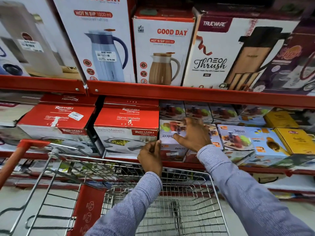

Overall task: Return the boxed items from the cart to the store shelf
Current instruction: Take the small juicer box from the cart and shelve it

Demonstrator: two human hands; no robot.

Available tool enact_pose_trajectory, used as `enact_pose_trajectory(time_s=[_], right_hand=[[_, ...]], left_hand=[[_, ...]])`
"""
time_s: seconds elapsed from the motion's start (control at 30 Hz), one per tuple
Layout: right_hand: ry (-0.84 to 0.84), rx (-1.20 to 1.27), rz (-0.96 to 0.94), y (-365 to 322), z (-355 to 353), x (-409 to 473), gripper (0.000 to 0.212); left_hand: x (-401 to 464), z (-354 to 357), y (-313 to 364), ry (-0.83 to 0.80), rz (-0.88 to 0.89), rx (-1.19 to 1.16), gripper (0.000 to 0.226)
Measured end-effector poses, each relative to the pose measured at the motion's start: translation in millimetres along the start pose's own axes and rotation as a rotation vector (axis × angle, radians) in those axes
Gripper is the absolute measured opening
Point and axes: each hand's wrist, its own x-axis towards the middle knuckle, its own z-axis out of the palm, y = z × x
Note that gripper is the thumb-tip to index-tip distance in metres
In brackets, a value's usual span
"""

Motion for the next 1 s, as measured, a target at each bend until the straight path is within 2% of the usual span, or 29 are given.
enact_pose_trajectory(time_s=[0.13, 0.3, 0.43, 0.57, 0.73, 1.0], right_hand=[[-0.162, -0.135, -0.038, 13.5, -6.2, 11.1, 0.118], [-0.162, -0.160, -0.032, 20.4, -6.0, 16.0, 0.133], [-0.157, -0.121, -0.024, 24.3, -6.0, 20.9, 0.131], [-0.194, -0.039, -0.019, 25.7, -12.2, 25.0, 0.113], [-0.222, -0.024, -0.016, 28.0, -13.8, 27.3, 0.116], [-0.168, -0.087, -0.038, 23.0, -18.0, 21.9, 0.104]], left_hand=[[0.1, -0.1, -0.2, 0.008, -0.012, -0.027, 0.018], [0.4, 0.5, -2.0, -0.019, -0.054, -0.051, 0.030], [2.0, 0.2, -4.5, -0.039, -0.060, -0.077, 0.026], [4.3, -1.8, -7.3, -0.028, -0.059, -0.074, 0.024], [6.3, -2.0, -9.5, -0.036, -0.058, -0.067, 0.024], [2.6, -3.3, -7.2, -0.052, -0.040, -0.085, 0.016]])
